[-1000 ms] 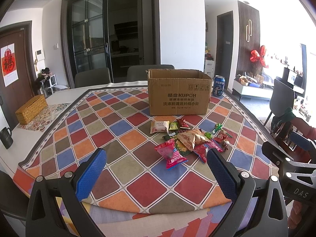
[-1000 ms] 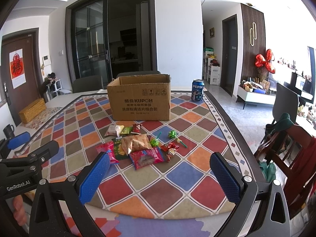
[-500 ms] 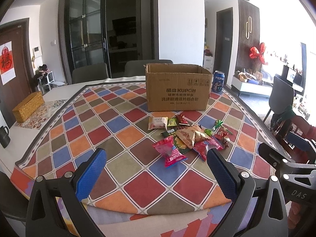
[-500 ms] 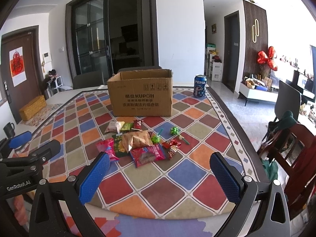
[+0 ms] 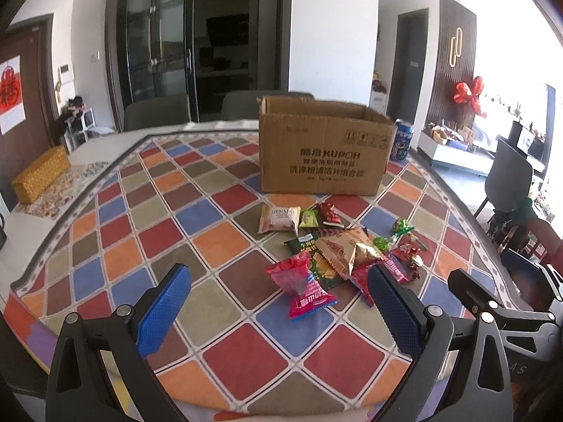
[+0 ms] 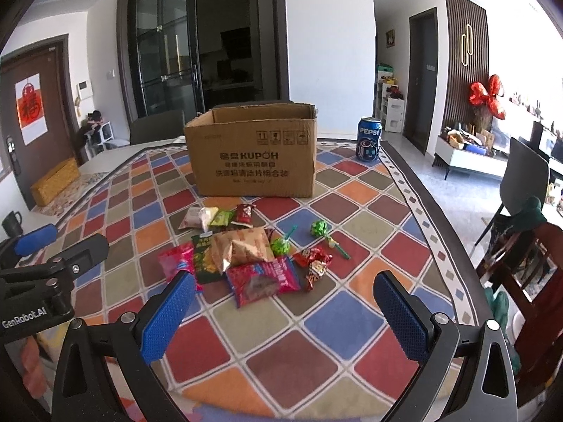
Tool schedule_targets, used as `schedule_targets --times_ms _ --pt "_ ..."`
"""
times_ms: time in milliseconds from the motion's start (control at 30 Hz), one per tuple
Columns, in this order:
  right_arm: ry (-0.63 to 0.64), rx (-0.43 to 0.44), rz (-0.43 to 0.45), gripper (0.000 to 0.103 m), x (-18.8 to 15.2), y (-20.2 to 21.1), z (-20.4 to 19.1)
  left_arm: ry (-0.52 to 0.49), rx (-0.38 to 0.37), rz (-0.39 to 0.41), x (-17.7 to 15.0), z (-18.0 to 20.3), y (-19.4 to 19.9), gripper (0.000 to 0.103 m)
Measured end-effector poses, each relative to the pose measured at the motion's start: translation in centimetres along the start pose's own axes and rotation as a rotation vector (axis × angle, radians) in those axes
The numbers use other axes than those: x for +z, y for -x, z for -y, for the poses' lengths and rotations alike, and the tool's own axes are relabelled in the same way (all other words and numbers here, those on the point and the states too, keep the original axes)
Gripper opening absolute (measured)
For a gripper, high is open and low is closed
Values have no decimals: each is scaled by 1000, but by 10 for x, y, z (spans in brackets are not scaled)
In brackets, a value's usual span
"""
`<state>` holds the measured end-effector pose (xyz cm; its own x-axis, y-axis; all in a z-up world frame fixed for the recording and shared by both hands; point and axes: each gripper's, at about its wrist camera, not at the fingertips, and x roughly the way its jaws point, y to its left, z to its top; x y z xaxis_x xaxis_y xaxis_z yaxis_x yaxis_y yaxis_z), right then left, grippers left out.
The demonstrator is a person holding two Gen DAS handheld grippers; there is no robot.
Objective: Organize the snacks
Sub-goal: 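Grasp the pink-red candy bag with the left tool while the right tool grasps a wrapped candy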
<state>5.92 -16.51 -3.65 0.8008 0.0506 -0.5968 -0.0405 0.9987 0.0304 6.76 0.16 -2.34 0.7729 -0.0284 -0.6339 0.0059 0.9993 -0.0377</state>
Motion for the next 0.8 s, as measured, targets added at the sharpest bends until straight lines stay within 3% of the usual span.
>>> schedule_targets --times_ms 200,533,800 --pt "-35 -5 -45 92 6 -32 8 11 31 -91 -2 3 -41 95" --pt "-144 18 -171 73 3 -92 26 62 -4 -225 -5 7 -94 89" --pt "-170 -2 -259 56 -4 -128 36 85 -23 -310 -12 9 -125 69"
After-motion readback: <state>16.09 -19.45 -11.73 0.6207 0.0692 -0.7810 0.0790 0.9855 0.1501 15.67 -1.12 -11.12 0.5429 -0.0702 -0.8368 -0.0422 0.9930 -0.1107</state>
